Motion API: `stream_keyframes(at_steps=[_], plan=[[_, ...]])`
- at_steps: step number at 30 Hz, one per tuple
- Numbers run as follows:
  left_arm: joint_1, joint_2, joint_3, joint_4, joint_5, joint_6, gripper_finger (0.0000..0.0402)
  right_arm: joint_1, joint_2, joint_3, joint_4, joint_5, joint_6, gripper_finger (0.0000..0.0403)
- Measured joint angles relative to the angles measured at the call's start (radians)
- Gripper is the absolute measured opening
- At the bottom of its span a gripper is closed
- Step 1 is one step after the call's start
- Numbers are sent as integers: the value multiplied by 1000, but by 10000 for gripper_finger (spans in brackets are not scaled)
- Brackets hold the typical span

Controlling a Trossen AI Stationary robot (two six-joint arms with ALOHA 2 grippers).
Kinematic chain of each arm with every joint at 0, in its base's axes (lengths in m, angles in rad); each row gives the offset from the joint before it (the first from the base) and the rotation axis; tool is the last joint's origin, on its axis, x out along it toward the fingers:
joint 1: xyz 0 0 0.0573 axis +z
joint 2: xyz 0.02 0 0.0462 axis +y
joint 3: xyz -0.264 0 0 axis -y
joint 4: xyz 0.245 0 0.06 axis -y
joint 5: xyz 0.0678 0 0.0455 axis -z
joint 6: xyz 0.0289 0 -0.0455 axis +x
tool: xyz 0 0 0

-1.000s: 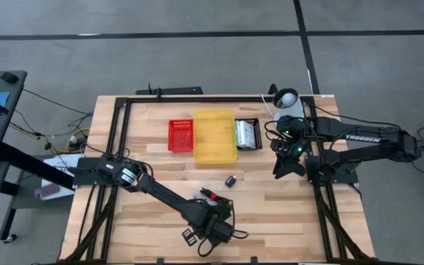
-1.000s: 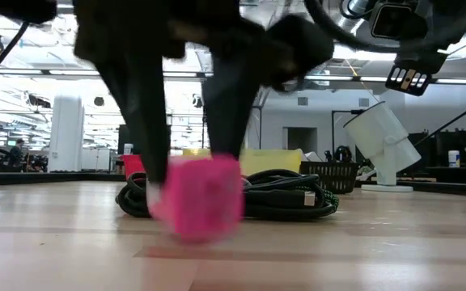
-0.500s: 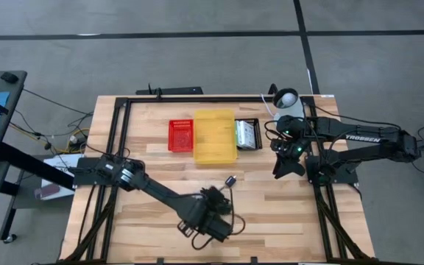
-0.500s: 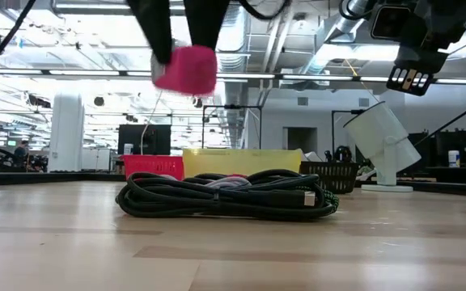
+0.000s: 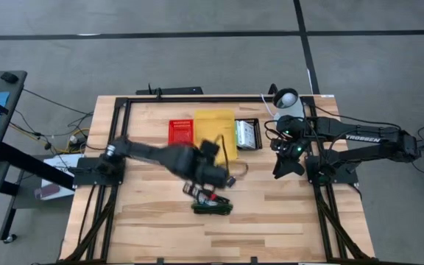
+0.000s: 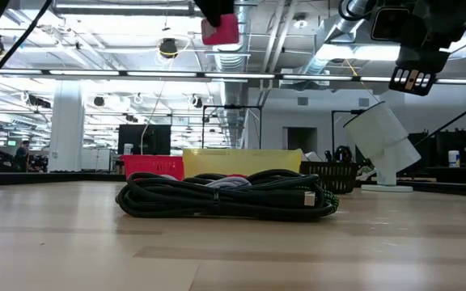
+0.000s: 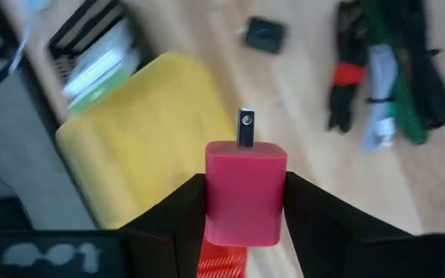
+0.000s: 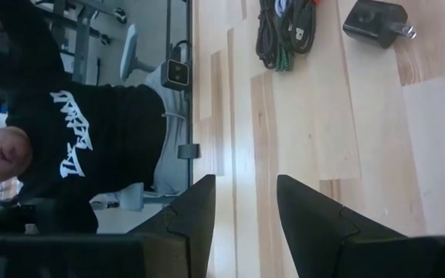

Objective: Pick and place items into bin
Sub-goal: Put the pink charger adapter into the red bin

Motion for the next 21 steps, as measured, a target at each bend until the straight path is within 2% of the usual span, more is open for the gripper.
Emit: stream_keyframes(at_steps=[5,12,17,21], plan=[[117,-138,-98,-2,-6,-4,145,0,0,0,0,0,0,134],[285,-369,-358,2,-8,-42,146,0,0,0,0,0,0,133],[384,-492,-576,153,8,0,151,-1,0,0,7,1,2,134],[441,-524,-714,287,58,76,151,-1,0,0,37,1,28,133]])
